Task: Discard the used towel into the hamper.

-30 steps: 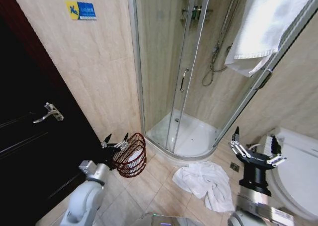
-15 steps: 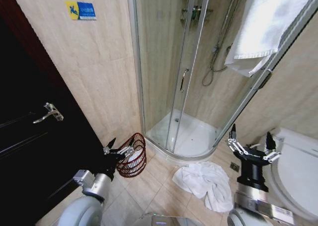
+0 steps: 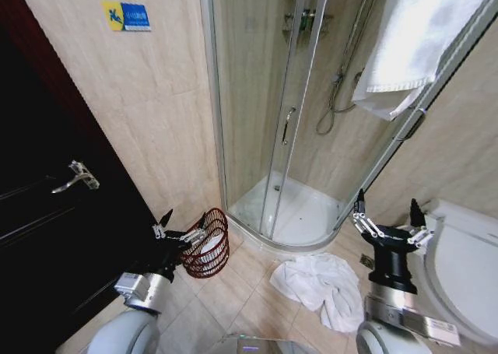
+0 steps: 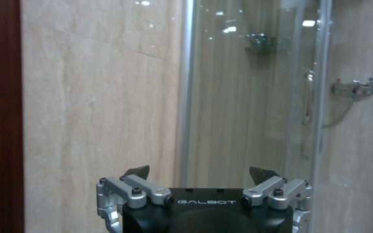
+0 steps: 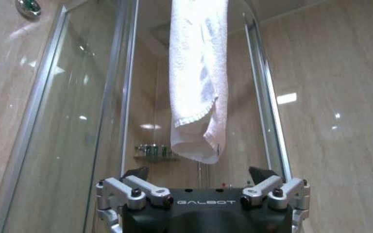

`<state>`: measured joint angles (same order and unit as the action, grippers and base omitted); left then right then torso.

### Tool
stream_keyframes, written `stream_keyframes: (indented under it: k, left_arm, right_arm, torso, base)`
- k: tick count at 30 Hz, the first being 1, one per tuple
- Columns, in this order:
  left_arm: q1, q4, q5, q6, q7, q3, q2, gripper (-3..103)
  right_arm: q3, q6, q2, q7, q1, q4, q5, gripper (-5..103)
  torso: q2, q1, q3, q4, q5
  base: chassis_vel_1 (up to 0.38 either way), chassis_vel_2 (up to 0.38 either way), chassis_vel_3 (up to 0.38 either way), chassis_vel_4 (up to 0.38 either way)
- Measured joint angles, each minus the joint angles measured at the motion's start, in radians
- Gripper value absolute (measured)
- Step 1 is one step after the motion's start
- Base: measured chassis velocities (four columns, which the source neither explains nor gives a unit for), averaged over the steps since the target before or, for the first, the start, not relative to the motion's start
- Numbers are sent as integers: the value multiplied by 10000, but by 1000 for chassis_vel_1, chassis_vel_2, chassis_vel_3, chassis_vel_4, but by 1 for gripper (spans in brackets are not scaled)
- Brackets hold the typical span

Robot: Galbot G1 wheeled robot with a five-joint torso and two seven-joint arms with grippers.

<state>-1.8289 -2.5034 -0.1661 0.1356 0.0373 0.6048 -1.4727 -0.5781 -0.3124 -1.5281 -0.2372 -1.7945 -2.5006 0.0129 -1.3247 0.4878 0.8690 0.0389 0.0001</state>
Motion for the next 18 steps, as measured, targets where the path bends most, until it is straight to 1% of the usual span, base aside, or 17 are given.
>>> stream_keyframes:
  k: [2,5,6,9,10,13,18]
  left_arm:
    - [12,1,21,-9,0,11,-87,100]
    - [6,9,294,2,97,18,-517,100]
    - [6,9,294,2,97,18,-517,100]
    - [-118,16,540,15,172,-45,-818,100]
    - [-118,16,540,15,172,-45,-818,100]
    - [-209,20,582,-14,212,-45,-1118,100]
    - [-297,24,586,-8,254,-121,-1311,100]
  right_arm:
    - [15,8,-10,0,-3,0,15,100]
    - [11,43,19,-37,-1,4,57,100]
    - [11,43,19,-37,-1,4,57,100]
    - [32,110,1,-116,46,4,59,100]
    - [32,110,1,-116,46,4,59,100]
    - [99,112,5,-128,55,5,69,100]
    - [99,112,36,-152,96,5,46,100]
  torso:
    - [0,0,0,0,0]
    - [0,0,0,-1,0]
    - [0,0,0,-1,0]
    - [0,0,0,0,1]
    - [0,0,0,0,1]
    - [0,0,0,-1,1]
    - [0,0,0,0,0]
  base:
    - [0,0,0,0]
    - [0,0,0,0]
    - [0,0,0,0]
    - [0,0,0,0]
    - [0,0,0,0]
    - [0,0,0,0]
    - [0,0,0,0]
